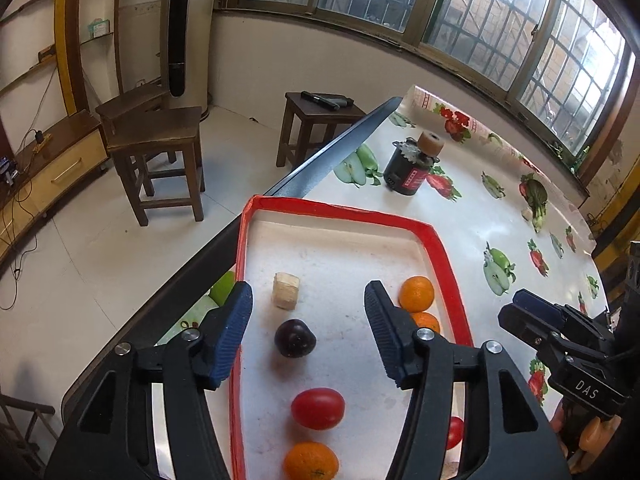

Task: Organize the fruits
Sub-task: 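Open the left gripper to drop the cork while the right gripper drops the orange, then move both open grippers back toward the green fruit and a large cork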

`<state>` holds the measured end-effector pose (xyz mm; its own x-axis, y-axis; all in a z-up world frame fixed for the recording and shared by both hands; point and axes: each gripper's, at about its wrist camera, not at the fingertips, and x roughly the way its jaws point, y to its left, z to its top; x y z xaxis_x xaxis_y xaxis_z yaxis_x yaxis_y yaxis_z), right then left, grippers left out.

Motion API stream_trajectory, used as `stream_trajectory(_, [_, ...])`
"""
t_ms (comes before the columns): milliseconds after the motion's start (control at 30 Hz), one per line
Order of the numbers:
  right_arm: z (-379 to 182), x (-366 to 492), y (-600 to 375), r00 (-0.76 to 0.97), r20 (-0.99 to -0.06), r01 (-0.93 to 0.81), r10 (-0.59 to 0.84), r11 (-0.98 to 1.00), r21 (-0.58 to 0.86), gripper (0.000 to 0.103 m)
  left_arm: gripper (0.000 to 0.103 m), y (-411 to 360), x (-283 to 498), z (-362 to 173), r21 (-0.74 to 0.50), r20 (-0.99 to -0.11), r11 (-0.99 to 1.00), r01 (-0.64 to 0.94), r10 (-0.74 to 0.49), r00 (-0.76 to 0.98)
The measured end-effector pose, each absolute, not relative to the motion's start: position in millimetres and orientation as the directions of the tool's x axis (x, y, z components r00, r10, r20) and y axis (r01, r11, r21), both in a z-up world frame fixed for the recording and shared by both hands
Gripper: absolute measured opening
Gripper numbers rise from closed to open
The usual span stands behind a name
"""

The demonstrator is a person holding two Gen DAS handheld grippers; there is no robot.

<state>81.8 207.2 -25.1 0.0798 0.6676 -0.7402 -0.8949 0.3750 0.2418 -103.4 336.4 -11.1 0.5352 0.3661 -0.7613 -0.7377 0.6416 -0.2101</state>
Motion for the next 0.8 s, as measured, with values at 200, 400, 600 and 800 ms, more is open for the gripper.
stream_trajectory(200, [-9.8, 91.0, 156.7, 0.125, -0.715, -0.871, 0.688, 0.421, 0.253, 0.054, 0.057, 307.1, -102.8, -3.7, -0.228, -0.747, 0.681, -0.696, 0.336, 0.574])
stream_trajectory(400, [-7.0, 100.3, 110.7, 0.18, -0.713, -0.843, 0.678, 0.479, 0.243, 0.057, 0.057, 274.5, -93.7, 0.3, -0.224, -0.743, 0.733, -0.642, 0.298, 0.6])
stream_trajectory(600, [-4.3, 109.6, 70.1, 0.225, -0.716, -0.817, 0.661, 0.528, 0.232, 0.057, 0.057, 241.2, -86.1, 4.9, -0.222, -0.738, 0.779, -0.587, 0.259, 0.623])
stream_trajectory(800, [-1.0, 119.0, 32.9, 0.266, -0.711, -0.784, 0.651, 0.575, 0.233, 0.058, 0.057, 204.8, -76.5, 5.9, -0.213, -0.732, 0.831, -0.514, 0.213, 0.648])
